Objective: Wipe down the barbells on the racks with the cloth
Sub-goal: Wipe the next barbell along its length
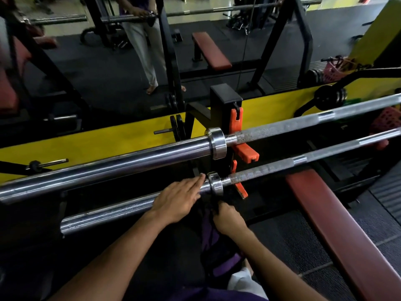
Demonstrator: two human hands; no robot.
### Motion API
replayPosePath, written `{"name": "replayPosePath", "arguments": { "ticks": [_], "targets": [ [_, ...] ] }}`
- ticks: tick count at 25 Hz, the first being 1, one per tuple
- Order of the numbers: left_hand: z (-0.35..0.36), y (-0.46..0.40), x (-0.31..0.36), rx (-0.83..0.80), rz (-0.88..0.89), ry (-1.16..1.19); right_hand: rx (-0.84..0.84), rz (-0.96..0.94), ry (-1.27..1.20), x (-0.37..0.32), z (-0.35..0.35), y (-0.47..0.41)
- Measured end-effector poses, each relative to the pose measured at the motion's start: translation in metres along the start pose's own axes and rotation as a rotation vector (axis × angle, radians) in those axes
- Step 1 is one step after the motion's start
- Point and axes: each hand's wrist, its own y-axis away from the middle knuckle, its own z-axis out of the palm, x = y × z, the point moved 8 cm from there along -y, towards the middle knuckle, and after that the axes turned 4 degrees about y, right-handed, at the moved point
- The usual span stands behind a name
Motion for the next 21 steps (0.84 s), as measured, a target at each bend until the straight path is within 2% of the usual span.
{"name": "replayPosePath", "arguments": {
  "ticks": [2,4,6,8,11,15,19,21],
  "targets": [
    [0.000,-0.001,0.000,-0.013,0.004,0.020,0.088,0.030,-0.299,0.015,0.008,-0.004],
    [-0.001,-0.001,0.000,-0.011,0.010,0.010,0.279,0.069,-0.627,0.036,-0.002,-0.004],
    [-0.002,-0.002,0.001,-0.001,0.012,0.006,0.376,0.029,-0.811,0.042,-0.004,-0.004],
    [-0.001,-0.001,0.002,-0.010,0.011,-0.004,0.375,-0.047,-0.908,0.036,0.001,-0.007],
    [0.001,-0.001,0.000,-0.008,0.010,-0.017,0.301,-0.077,-0.962,0.025,0.003,-0.023],
    [0.003,0.000,-0.001,0.001,0.018,-0.021,0.223,-0.069,-0.861,0.020,-0.003,-0.044],
    [0.001,0.001,-0.001,0.004,0.030,-0.017,0.190,-0.141,-0.885,0.034,0.000,-0.015],
    [0.000,0.000,0.000,0.024,0.032,-0.027,0.227,-0.195,-0.857,0.046,-0.008,0.012]
  ]
}}
